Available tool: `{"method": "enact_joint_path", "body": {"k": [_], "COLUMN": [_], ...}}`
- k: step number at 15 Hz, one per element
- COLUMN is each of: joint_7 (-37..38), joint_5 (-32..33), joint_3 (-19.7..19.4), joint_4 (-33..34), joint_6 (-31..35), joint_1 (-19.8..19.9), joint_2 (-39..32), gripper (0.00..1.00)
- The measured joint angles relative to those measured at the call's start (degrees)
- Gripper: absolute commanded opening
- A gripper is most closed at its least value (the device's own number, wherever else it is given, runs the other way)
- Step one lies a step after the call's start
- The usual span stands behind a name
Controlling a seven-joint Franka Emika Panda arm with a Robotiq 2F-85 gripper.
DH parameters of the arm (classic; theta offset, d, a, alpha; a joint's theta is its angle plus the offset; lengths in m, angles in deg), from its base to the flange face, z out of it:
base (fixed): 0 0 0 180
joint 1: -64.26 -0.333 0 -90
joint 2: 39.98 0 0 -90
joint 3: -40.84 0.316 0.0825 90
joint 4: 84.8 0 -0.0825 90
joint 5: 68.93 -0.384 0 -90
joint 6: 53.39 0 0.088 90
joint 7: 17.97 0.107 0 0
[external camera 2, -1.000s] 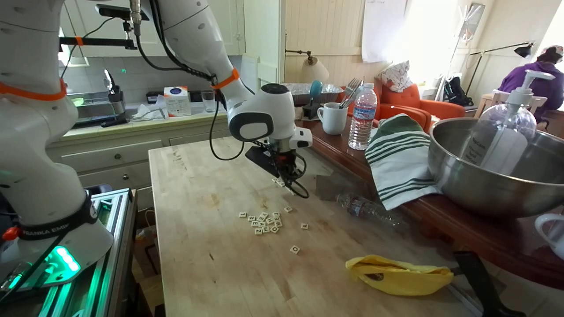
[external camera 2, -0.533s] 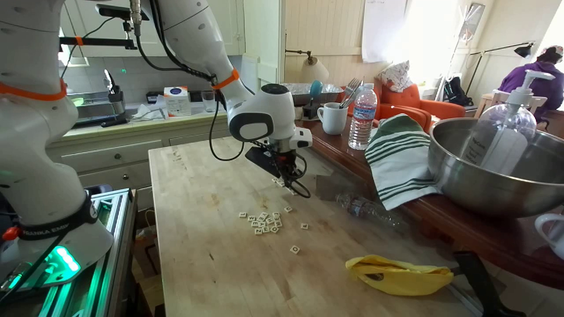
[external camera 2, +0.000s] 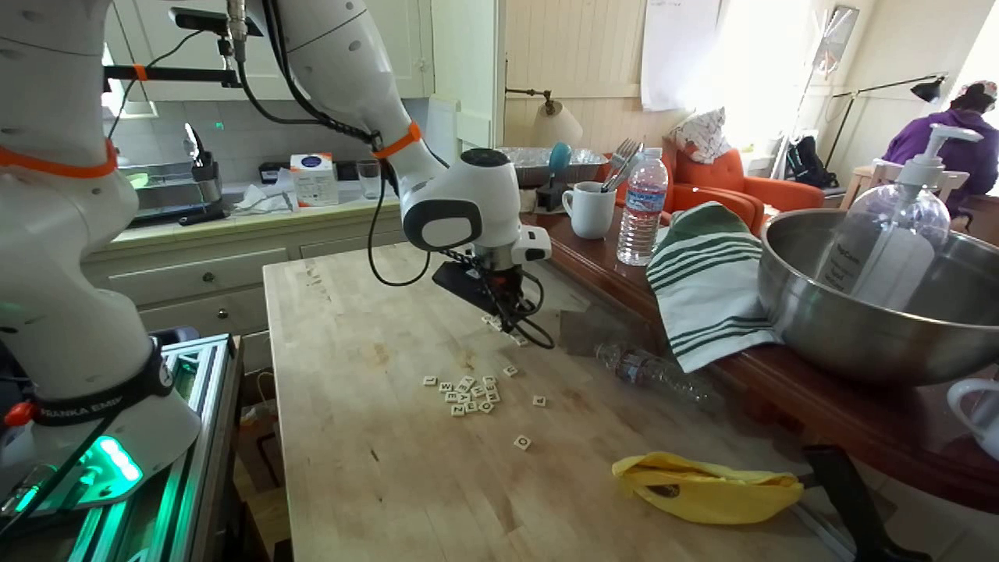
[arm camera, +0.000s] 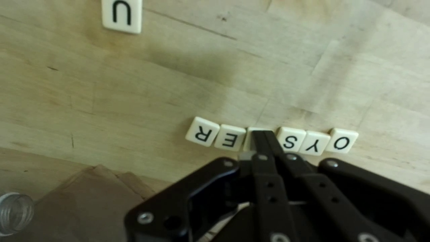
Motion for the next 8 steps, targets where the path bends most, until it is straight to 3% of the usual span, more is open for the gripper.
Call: {"method": "enact_joint_path", "body": {"k": [8], "joint_7": [-0.3], "joint_5": [0.0], "joint_3": [0.0], "joint_4": [0.0], "joint_6": [0.0], "joint_1": [0.0], "joint_2": [0.0], "gripper": [0.0]}}
